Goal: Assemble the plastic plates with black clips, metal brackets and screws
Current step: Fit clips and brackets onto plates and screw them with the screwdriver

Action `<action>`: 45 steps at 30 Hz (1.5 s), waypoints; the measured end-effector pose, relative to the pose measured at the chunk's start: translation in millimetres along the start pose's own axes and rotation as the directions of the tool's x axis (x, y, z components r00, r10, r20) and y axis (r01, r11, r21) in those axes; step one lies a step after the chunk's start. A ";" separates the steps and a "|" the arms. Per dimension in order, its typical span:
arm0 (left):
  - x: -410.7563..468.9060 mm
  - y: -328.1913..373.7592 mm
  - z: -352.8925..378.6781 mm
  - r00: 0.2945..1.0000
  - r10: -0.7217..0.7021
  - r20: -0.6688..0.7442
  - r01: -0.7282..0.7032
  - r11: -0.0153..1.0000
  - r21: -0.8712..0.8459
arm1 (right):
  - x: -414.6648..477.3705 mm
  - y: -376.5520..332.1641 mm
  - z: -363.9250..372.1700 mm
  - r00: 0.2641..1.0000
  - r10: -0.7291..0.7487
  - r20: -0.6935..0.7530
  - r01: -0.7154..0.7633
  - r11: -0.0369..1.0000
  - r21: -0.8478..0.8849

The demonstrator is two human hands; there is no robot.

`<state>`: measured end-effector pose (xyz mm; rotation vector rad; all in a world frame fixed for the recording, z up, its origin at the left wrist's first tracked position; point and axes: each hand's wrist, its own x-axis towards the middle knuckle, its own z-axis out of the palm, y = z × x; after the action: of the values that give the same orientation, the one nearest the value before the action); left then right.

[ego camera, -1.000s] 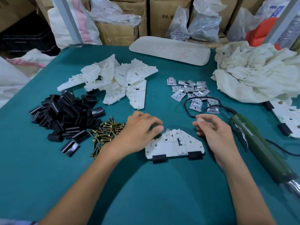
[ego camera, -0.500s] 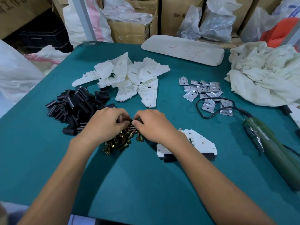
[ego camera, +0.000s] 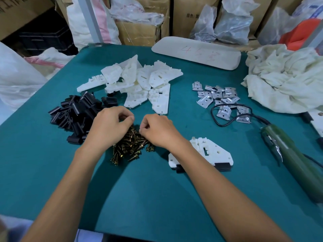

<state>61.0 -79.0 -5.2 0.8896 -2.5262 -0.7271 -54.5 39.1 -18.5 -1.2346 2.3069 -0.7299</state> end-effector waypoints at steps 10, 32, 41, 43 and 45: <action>-8.9 2.3 -16.1 0.993 -0.114 -0.027 0.101 0.950 -0.294 | 4.5 -16.4 2.1 1.000 -0.017 -0.025 0.010 0.967 -0.256; -59.5 64.8 49.2 0.775 -0.124 0.619 0.569 0.562 -0.600 | -153.9 126.4 -95.8 0.933 0.225 -0.281 -0.089 0.901 0.424; -58.5 67.7 57.3 0.795 -0.132 0.592 0.522 0.644 -0.559 | -154.7 124.6 -97.8 0.957 0.164 -0.238 -0.116 0.972 0.203; -59.8 69.3 59.0 0.814 -0.120 0.568 0.460 0.730 -0.506 | -154.1 121.8 -99.3 0.958 0.148 -0.247 -0.115 0.983 0.141; -60.9 70.4 60.9 0.853 -0.104 0.512 0.353 0.837 -0.418 | -152.5 117.9 -100.5 0.960 0.125 -0.250 -0.106 0.990 0.088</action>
<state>42.9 29.2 -23.4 0.9201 -2.4135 -1.7821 -108.4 248.6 3.5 -1.0136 2.5066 -0.9729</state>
